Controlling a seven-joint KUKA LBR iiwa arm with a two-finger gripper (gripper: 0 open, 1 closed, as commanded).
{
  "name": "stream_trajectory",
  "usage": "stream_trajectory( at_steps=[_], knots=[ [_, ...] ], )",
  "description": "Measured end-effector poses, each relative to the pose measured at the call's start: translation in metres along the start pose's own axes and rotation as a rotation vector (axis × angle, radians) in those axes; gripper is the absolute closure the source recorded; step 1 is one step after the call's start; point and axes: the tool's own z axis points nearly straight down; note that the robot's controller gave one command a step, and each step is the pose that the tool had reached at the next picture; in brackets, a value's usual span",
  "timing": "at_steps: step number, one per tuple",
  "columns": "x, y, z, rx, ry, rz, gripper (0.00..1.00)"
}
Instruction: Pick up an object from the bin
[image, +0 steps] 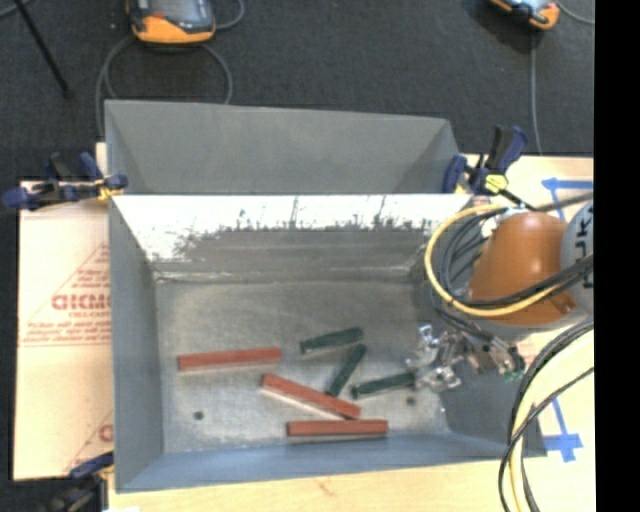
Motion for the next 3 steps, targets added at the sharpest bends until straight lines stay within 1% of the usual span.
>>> stream_trajectory(
  at_steps=[1, 2, 3],
  knots=[
    [0.000, 0.000, 0.000, 0.000, 0.000, -0.001, 1.00],
    [-0.004, -0.009, -0.146, -0.002, -0.004, 0.008, 1.00],
    [-0.004, -0.008, -0.145, -0.004, -0.002, 0.009, 0.00]
  ],
)
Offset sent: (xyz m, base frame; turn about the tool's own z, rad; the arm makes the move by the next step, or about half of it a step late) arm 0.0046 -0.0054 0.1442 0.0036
